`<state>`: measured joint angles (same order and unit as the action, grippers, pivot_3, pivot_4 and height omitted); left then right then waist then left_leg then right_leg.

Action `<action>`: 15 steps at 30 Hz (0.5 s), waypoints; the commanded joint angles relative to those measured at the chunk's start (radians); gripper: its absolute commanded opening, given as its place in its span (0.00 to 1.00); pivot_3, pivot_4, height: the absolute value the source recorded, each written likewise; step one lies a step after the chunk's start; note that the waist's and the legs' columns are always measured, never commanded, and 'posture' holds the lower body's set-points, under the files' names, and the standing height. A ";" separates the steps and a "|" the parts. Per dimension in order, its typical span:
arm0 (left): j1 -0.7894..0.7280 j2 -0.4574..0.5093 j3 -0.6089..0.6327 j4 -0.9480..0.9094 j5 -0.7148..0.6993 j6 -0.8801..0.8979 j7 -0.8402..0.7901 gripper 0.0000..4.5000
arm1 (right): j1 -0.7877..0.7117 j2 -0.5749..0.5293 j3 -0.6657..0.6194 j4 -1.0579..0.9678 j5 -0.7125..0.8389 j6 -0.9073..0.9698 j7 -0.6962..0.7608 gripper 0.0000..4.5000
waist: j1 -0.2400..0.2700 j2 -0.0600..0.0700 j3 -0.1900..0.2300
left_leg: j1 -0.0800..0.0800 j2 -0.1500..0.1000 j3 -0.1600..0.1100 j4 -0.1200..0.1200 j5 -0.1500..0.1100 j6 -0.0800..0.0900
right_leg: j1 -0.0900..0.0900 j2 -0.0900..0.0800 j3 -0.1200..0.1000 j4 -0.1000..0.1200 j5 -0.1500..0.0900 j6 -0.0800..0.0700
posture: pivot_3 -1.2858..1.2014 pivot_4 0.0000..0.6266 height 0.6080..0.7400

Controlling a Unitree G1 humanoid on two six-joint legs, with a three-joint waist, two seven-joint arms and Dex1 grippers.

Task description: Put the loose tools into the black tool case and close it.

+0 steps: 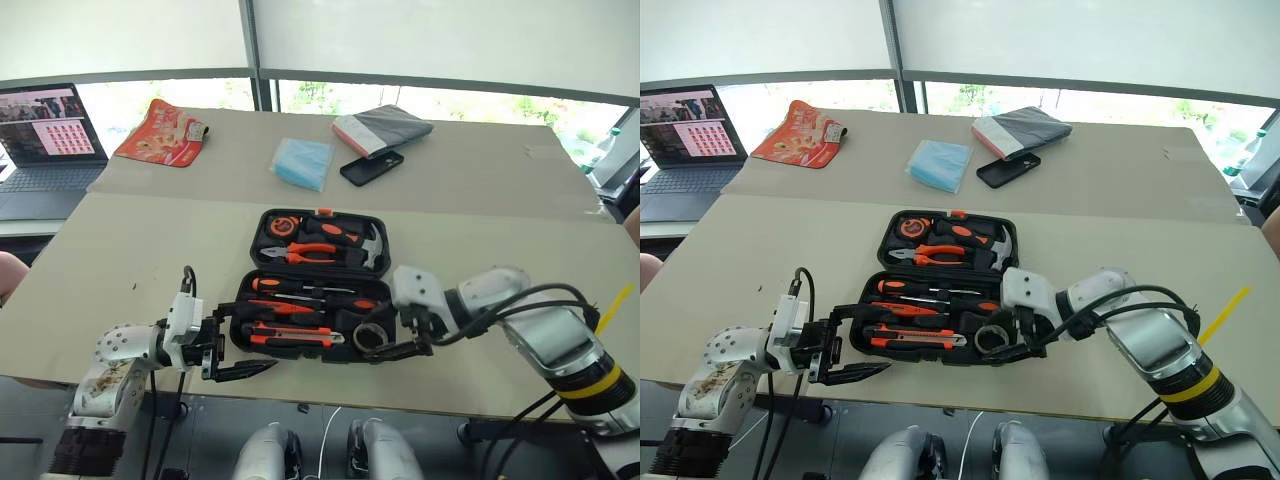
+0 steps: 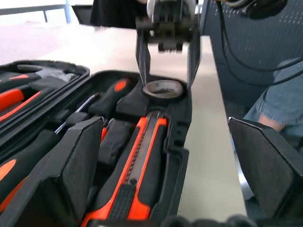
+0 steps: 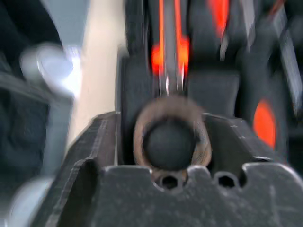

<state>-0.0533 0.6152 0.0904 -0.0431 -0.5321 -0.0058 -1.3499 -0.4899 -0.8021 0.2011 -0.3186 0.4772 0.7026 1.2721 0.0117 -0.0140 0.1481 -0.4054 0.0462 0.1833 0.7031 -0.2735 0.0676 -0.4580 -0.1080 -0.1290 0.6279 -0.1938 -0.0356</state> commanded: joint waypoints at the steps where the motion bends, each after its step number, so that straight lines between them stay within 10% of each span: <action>1: -0.022 0.017 0.072 0.034 0.004 0.017 0.087 1.00 | 0.024 -0.042 -0.160 0.092 0.102 -0.049 0.092 0.80 | 0.003 0.000 0.000 | 0.000 0.000 0.000 0.000 0.000 0.000 | 0.000 0.000 0.000 0.000 0.000 0.001 | 0.52 0.24 1.00; 8: -0.203 -0.006 0.132 0.194 0.092 0.138 0.425 0.85 | 0.088 0.055 -0.202 0.304 -0.105 -0.411 -0.089 0.65 | 0.001 -0.001 0.001 | 0.001 0.000 -0.001 0.000 0.000 0.001 | 0.002 0.000 0.000 0.001 -0.002 0.006 | 0.52 0.24 1.00; 15: -0.313 -0.009 0.049 0.281 0.204 0.229 0.528 0.30 | 0.045 0.152 -0.135 0.517 -0.340 -0.684 -0.283 0.13 | -0.015 -0.002 0.001 | 0.003 -0.001 0.003 -0.003 0.004 -0.003 | 0.001 0.007 0.002 0.003 -0.001 0.007 | 0.52 0.24 1.00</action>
<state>-0.3455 0.6020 0.1454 0.2390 -0.3468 0.2219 -0.8342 -0.4213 -0.6523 0.0676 0.1920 0.1650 0.0805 1.0139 -0.0035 -0.0160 0.1491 -0.4023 0.0452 0.1886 0.7003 -0.2690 0.0638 -0.4576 -0.0990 -0.1262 0.6306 -0.1949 -0.0291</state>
